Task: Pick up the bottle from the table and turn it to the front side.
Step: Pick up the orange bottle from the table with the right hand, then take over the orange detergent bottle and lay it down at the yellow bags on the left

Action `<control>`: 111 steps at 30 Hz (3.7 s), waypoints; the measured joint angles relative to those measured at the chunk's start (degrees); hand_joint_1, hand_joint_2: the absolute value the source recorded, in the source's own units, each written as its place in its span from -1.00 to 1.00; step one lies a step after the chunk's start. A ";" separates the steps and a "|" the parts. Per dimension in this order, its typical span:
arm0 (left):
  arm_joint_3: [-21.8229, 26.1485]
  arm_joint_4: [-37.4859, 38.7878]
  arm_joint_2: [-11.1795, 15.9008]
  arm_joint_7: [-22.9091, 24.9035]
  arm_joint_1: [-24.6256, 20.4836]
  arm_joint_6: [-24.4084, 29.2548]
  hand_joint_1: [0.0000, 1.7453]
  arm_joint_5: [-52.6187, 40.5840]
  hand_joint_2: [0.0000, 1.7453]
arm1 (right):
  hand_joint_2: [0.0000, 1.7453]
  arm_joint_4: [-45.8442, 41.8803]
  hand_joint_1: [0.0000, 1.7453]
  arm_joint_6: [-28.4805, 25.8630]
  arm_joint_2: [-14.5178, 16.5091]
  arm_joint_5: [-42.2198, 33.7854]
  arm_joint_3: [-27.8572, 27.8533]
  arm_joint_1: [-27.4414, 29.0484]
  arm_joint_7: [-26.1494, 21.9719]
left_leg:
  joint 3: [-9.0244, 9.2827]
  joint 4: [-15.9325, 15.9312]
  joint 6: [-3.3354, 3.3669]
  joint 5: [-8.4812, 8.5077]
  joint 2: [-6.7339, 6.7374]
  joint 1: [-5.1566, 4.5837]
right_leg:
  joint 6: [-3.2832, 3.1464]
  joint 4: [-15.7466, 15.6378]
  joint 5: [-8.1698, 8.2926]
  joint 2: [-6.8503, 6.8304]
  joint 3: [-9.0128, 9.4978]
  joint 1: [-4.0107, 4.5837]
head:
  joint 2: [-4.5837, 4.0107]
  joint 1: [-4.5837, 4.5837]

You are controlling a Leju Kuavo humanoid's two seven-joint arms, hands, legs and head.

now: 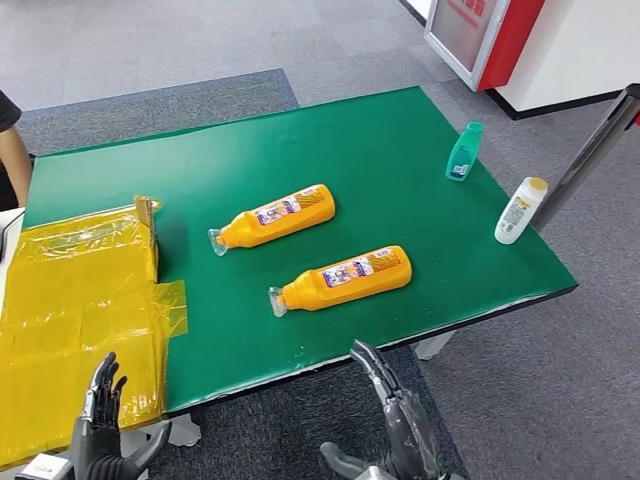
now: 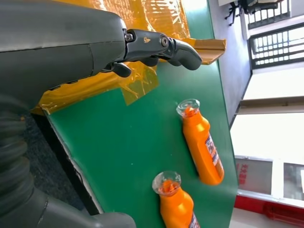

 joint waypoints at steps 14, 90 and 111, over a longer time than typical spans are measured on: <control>-2.62 4.25 2.74 -0.03 -3.60 1.08 -1.00 0.22 1.00 | 1.00 -2.27 -1.00 18.04 4.98 7.37 -15.60 -8.59 4.96 | -0.02 0.00 -0.03 0.10 0.00 0.00 | 0.04 0.00 0.09 0.00 -0.02 0.00 | 0.00 -0.01; -12.24 15.31 8.67 -3.12 -10.57 5.68 -1.00 0.39 1.00 | 1.00 35.43 1.00 30.61 4.61 15.22 -8.12 -39.59 13.46 | -0.10 0.02 -0.02 0.26 -0.05 -0.01 | 0.12 0.01 0.17 -0.05 -0.16 -0.01 | 0.00 -0.01; -9.95 9.46 4.97 0.10 -8.51 -9.80 -1.00 13.65 1.00 | 1.00 8.62 1.00 19.16 8.61 11.32 -8.52 -16.35 1.01 | -0.09 0.02 -0.04 0.17 -0.10 0.00 | 0.08 0.00 0.11 -0.07 -0.12 0.00 | 0.00 -0.01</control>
